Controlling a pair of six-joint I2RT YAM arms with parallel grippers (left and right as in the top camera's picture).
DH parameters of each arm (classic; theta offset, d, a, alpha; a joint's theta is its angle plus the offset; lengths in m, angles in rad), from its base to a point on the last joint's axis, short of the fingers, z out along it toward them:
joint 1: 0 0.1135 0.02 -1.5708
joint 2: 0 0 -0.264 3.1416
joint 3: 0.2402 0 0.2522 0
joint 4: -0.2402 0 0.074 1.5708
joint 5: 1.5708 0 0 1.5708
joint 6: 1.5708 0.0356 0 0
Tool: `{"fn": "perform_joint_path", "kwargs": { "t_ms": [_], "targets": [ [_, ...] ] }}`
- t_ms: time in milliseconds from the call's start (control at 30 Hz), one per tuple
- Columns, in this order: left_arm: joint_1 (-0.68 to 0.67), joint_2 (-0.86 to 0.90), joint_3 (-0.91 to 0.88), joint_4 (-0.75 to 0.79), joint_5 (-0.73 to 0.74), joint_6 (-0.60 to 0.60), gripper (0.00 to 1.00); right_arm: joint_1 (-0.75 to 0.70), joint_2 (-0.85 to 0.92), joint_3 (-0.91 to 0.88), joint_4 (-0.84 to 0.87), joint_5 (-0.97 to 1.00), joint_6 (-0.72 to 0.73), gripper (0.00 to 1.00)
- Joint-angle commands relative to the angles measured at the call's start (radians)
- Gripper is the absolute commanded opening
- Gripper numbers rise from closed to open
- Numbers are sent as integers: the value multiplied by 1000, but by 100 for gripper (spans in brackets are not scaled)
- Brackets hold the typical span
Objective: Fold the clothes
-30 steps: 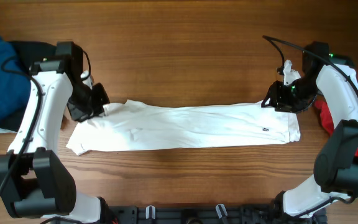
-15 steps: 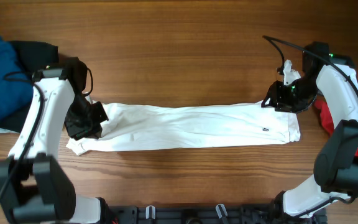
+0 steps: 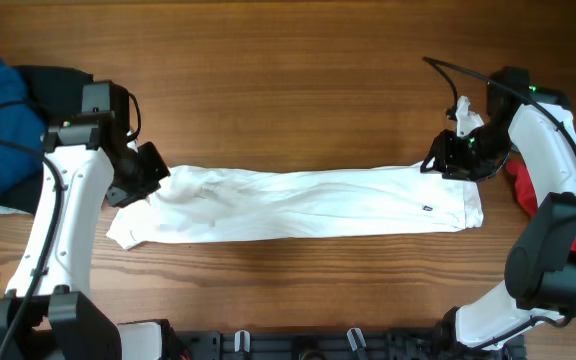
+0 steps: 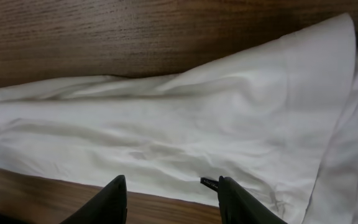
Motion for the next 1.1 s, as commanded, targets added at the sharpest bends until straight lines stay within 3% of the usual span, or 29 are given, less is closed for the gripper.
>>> {"fn": "perform_joint_path", "kwargs": {
  "t_ms": [0,133,333,367,433,533,733,833,1000,1067],
  "targets": [
    [6,13,-101,97,-83,-40,7,8,-26,2,-2,10,-3,48],
    [6,13,-196,221,-83,-40,5,8,-26,2,-2,28,-2,46],
    [6,-21,-160,187,-67,-38,5,8,-26,2,-9,28,-2,48],
    [6,-37,-146,163,-55,-38,11,8,-26,2,-9,28,-2,48],
    [6,-71,-126,123,-29,-38,31,8,-26,2,-9,29,-3,49],
    [6,-114,-124,11,0,-39,49,8,-26,2,-9,29,-3,49],
    [6,-106,-249,84,16,-66,56,8,-26,2,-20,29,-5,50],
    [6,-105,-330,180,19,-69,54,8,-26,2,-33,28,-2,50],
    [6,-93,-374,277,16,-69,39,8,-34,2,-61,29,8,43],
    [6,-66,-375,315,8,-69,32,2,-67,2,-53,79,94,42]
  ]
}}
